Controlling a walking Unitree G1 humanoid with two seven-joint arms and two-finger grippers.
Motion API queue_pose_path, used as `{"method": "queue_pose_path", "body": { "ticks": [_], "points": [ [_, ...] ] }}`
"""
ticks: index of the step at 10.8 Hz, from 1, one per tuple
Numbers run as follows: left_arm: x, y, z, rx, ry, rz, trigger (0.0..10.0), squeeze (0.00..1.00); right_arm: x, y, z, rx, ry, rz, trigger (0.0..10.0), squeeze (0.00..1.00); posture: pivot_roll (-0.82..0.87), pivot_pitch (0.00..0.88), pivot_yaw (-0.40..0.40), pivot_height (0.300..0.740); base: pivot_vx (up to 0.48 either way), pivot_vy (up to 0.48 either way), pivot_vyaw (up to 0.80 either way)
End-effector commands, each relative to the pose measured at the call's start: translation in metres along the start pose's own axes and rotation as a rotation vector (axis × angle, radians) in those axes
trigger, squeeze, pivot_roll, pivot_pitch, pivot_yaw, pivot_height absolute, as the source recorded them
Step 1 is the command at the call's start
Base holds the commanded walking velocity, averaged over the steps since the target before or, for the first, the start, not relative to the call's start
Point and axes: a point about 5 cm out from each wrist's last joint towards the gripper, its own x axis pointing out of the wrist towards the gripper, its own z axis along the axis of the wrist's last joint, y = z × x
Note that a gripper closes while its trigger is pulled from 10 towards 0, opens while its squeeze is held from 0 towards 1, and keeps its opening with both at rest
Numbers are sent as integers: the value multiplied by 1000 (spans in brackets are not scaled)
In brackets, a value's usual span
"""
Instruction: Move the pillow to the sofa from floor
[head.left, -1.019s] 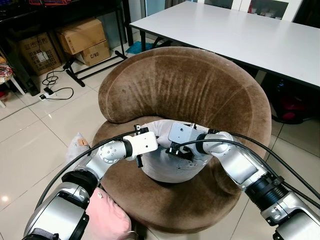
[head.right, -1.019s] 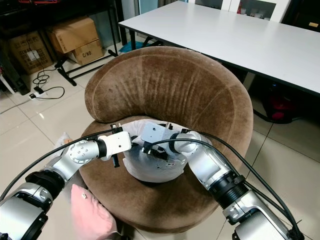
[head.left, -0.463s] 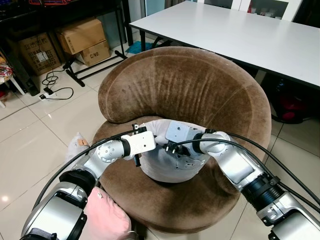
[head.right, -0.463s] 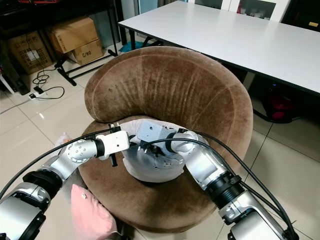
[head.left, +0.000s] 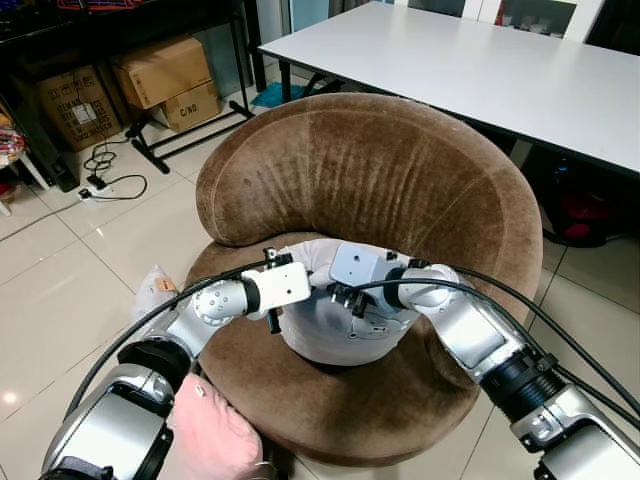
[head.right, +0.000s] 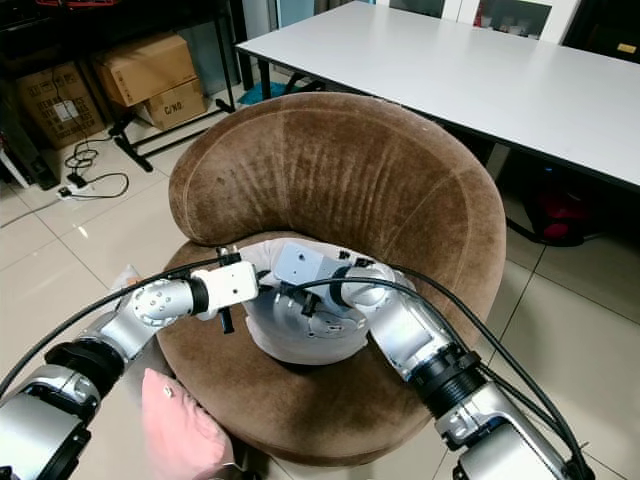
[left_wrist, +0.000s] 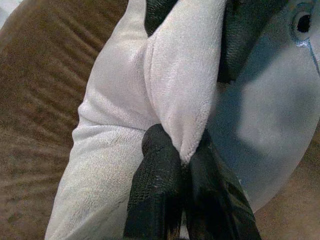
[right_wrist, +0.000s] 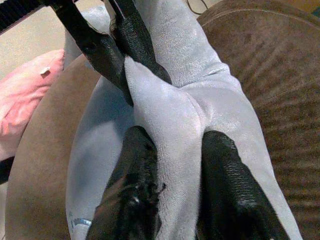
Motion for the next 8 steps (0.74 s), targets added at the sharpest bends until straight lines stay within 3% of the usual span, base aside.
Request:
{"method": "queue_pose_path", "body": {
  "ticks": [1,2,5,7,8],
  "points": [
    [0,-2,-2,-18,9,-3,10000,0,1,2,-1,10,-9,3,0,0,-138,0,86,740,0,0,0],
    [-2,-1,0,-69,-21,-13,10000,1000,1,2,0,14,-10,-2,0,0,-142,0,90,740,0,0,0],
    [-29,9,8,-87,-136,34,10000,1000,2,2,-5,58,3,-32,0,0,-132,0,87,740,0,0,0],
    [-64,19,9,-101,-153,120,10000,1000,8,4,-5,91,-1,-25,0,0,-108,0,67,740,0,0,0],
    [-74,22,12,-115,-159,145,10000,1000,10,1,-4,107,-5,-39,0,0,-103,0,64,740,0,0,0]
  ]
}}
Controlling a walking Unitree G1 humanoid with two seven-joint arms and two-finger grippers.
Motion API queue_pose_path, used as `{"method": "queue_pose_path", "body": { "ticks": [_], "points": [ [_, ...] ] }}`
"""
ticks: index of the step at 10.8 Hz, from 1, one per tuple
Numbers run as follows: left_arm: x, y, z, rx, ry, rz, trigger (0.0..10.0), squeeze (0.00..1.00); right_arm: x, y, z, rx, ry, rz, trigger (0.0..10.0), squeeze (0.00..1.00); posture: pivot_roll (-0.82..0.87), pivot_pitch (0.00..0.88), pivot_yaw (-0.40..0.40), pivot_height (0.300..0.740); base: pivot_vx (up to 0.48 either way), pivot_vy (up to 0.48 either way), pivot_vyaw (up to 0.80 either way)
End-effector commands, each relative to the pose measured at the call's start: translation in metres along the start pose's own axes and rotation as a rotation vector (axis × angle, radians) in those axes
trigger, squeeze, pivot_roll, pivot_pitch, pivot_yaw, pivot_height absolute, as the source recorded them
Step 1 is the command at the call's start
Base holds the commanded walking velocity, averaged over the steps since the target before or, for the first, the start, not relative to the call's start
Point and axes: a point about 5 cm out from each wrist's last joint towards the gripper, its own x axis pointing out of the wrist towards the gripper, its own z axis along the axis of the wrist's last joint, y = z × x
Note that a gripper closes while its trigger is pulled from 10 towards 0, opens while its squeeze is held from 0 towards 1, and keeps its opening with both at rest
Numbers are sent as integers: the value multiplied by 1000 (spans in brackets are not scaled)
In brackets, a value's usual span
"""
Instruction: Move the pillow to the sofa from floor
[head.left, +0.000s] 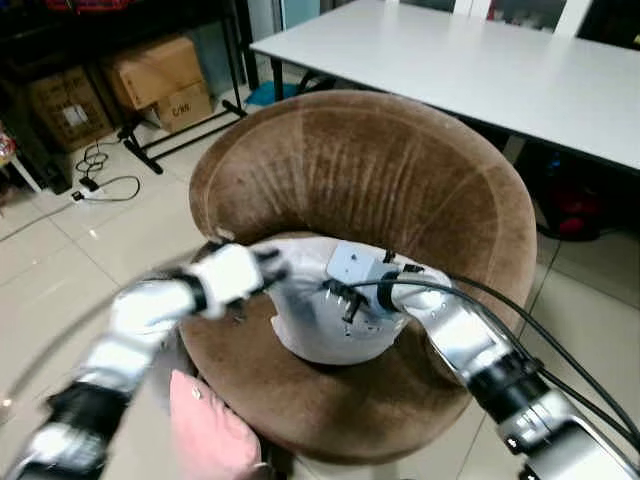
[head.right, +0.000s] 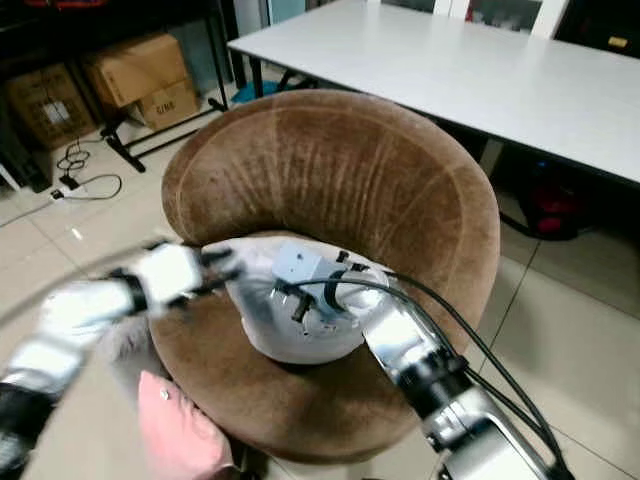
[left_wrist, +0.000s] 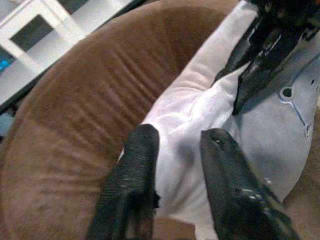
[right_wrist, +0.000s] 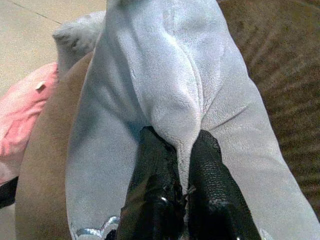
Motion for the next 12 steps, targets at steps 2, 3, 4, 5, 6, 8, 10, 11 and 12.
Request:
{"method": "queue_pose_path", "body": {
  "ticks": [2,3,4,5,6,8,10,11,12],
  "points": [
    [-20,0,6,-21,30,-5,10000,1000,3,-17,7,126,-43,-77,0,0,-87,0,50,740,0,0,0],
    [-35,-7,5,-53,74,-13,10000,1000,3,-37,16,330,-122,-171,0,0,-77,0,37,740,0,0,0],
    [-48,-15,5,-96,105,-3,10000,1000,1,-60,22,571,-192,-274,0,0,-64,0,22,740,0,0,0],
    [-54,-21,4,-120,119,-2,10000,1000,1,-70,25,685,-219,-308,0,0,-55,0,12,740,0,0,0],
    [-62,-31,4,-150,140,-15,10000,784,-1,-84,27,868,-254,-374,0,0,-37,0,-6,740,0,0,0],
    [-76,-48,9,-215,191,-47,10000,0,-1,-98,24,1097,-252,-466,0,0,-15,0,-31,740,0,0,0],
    [-82,-59,12,-248,221,-56,10000,0,3,-101,28,1223,-239,-492,0,0,11,0,-59,740,0,0,0],
    [-87,-63,14,-272,231,-53,10000,0,1,-105,22,1271,-197,-574,0,0,23,0,-69,740,0,0,0],
    [-90,-65,16,-294,233,-53,10000,0,-2,-109,15,1322,-158,-668,0,0,35,0,-78,740,0,0,0]
  ]
}}
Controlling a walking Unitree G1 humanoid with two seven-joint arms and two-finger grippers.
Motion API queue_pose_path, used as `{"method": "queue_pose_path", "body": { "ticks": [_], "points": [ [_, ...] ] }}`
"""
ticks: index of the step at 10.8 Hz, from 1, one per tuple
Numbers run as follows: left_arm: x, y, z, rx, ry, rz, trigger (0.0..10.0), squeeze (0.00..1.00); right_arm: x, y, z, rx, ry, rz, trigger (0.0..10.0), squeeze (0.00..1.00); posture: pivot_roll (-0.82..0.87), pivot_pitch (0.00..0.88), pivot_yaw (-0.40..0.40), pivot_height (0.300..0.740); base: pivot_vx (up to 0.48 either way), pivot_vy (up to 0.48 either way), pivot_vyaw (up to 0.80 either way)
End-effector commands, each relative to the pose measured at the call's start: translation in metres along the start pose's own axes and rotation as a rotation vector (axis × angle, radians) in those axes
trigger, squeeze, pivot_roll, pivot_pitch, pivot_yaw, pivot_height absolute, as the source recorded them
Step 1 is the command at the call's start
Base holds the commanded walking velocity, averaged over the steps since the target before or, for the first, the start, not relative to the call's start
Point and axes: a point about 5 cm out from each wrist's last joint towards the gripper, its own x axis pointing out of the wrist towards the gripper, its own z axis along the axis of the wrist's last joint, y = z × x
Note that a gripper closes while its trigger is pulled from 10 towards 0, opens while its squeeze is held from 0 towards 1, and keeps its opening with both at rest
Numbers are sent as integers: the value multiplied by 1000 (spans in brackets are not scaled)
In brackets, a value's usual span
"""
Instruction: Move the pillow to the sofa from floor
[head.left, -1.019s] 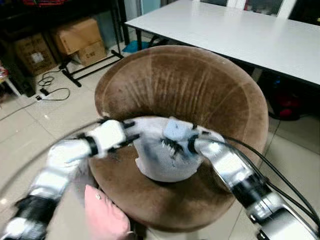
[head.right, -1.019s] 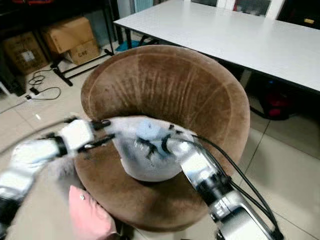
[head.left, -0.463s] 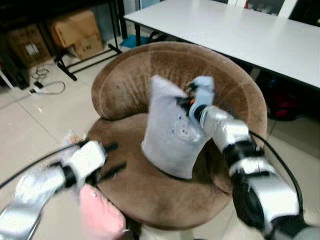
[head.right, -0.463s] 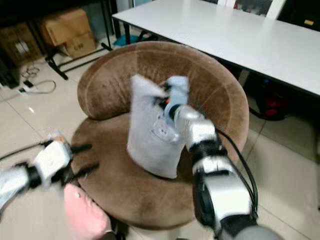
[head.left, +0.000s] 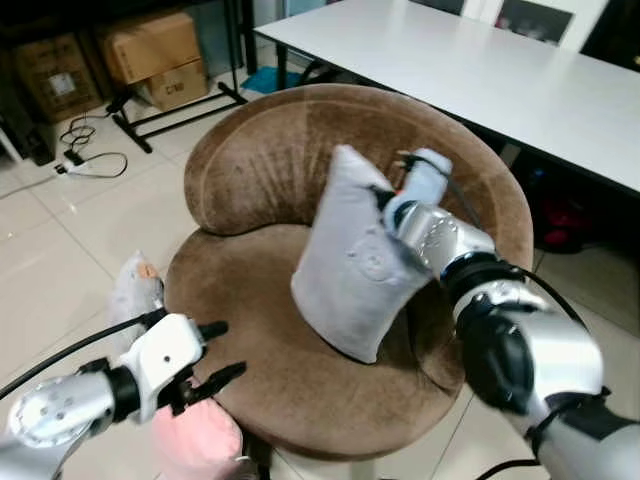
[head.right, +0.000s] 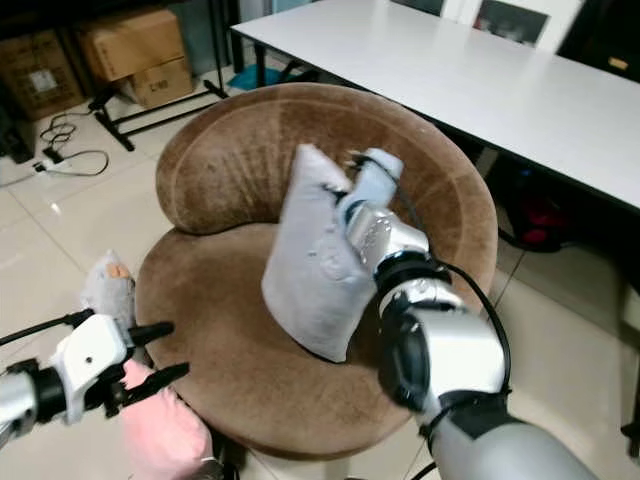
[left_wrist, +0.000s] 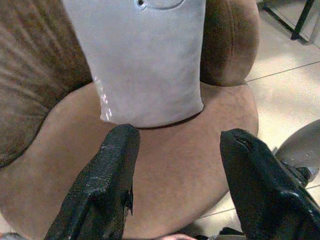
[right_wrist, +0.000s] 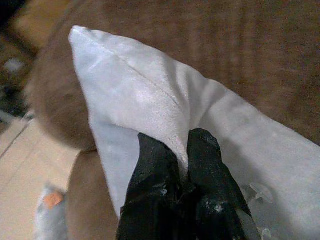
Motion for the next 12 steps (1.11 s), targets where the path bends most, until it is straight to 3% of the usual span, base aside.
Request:
{"method": "queue_pose_path", "body": {
  "ticks": [1,2,4,6,7,8,9,12],
  "points": [
    [-3,-1,3,4,-4,4,10000,0,-1,-7,11,34,-50,-68,0,0,39,0,-80,740,0,0,0],
    [-4,-1,1,16,-2,22,10000,0,0,-14,11,59,-62,-134,0,0,47,0,-84,740,0,0,0],
    [-8,8,8,-5,-75,104,10000,0,-1,-13,20,82,-119,-141,0,0,53,0,-87,740,0,0,0],
    [-9,9,15,-40,-114,86,10000,0,-1,-14,21,61,-133,-146,0,0,49,0,-83,740,0,0,0],
    [-6,7,18,-35,-113,72,10000,0,0,-15,12,22,-90,-140,10000,0,44,0,-79,740,0,0,0],
    [-4,6,20,-32,-114,64,10000,0,0,-16,10,50,-94,-132,10000,31,39,0,-76,740,0,0,0],
    [-1,6,23,-33,-116,60,10000,0,0,-18,14,82,-120,-114,10000,1000,34,0,-72,740,0,0,0],
    [5,18,26,2,-110,132,10000,0,-5,-38,40,39,-251,-183,10000,1000,26,0,-68,740,0,0,0]
  ]
}}
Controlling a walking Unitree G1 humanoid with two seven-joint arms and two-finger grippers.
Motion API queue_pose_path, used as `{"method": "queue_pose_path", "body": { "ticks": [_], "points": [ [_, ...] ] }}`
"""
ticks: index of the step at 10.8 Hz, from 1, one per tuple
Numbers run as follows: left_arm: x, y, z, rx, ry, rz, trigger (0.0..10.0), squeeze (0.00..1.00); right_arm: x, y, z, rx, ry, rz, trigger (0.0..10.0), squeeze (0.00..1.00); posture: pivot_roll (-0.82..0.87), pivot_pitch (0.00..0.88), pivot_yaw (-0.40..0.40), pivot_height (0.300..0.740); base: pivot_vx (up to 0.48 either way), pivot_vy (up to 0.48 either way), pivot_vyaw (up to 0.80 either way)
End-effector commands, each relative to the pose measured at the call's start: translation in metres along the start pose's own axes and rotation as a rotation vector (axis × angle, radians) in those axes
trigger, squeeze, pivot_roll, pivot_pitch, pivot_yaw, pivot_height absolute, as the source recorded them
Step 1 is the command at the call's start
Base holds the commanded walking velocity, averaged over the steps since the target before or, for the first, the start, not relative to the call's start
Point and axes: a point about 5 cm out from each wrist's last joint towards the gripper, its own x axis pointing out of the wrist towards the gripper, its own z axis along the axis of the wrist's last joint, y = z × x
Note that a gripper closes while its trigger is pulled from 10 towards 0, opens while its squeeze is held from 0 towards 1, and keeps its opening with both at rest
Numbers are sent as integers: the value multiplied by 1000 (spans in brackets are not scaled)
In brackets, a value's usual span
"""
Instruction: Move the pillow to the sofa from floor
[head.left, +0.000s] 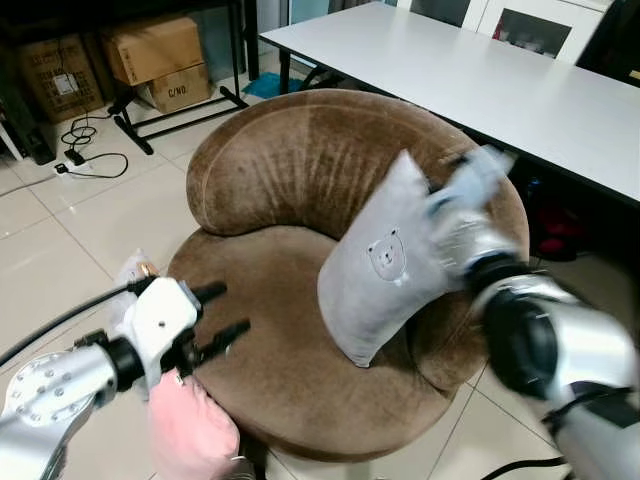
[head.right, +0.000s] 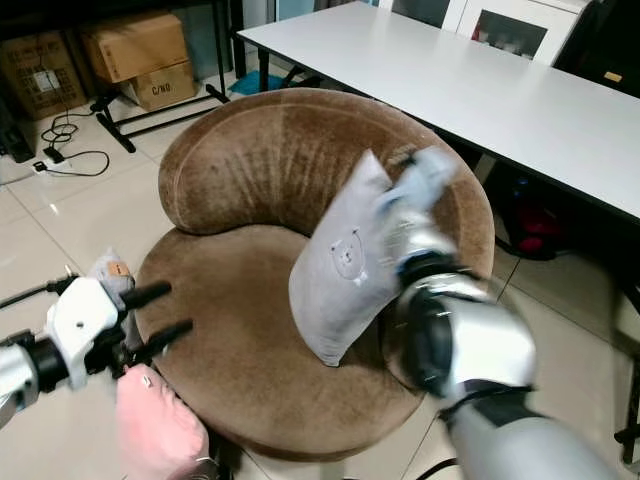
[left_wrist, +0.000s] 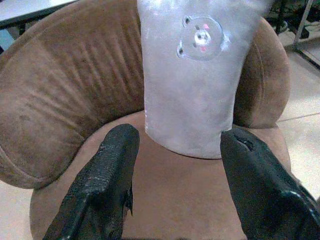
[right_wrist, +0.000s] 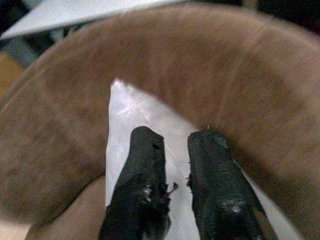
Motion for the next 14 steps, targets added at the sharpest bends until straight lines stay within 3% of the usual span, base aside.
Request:
{"method": "queue_pose_path", "body": {
  "ticks": [1,3,4,5,6,7,8,10,11,13,14],
  "points": [
    [3,3,-2,-1,13,35,10000,0,0,5,16,-10,-56,30,10000,1000,20,0,-65,740,0,0,0],
    [15,12,-8,-76,26,183,10000,0,0,5,27,-131,-109,108,10000,1000,-13,0,-46,740,0,0,0],
    [26,14,-11,-143,11,296,10000,0,-2,11,29,-256,-150,240,10000,827,-39,0,-42,740,0,0,0],
    [29,14,-13,-187,-10,368,10000,0,-4,11,22,-318,-162,308,10000,0,-59,0,-42,740,0,0,0],
    [29,17,-20,-217,-3,528,10000,0,-20,-5,-11,-324,-135,365,10000,0,-88,0,-37,740,0,0,0],
    [28,17,-22,-207,-3,568,10000,0,-38,-13,-26,-323,-129,383,10000,0,-100,0,-30,740,0,0,0],
    [28,15,-20,-169,-17,589,10000,0,-63,-24,-39,-362,-160,404,10000,0,-117,0,-12,740,0,0,0],
    [28,9,-13,-153,-74,591,10000,0,-97,-42,-56,-472,-230,407,10000,0,-139,0,17,740,0,0,0],
    [28,6,-16,-128,-77,583,10000,0,-110,-47,-61,-501,-210,386,10000,0,-138,0,14,740,0,0,0],
    [25,4,-22,-122,-64,617,10000,0,-119,-55,-68,-453,-106,363,10000,0,-113,0,-10,740,0,0,0],
    [23,4,-23,-126,-65,623,10000,0,-119,-53,-68,-458,-105,362,10000,0,-105,0,-19,740,0,0,0]
  ]
}}
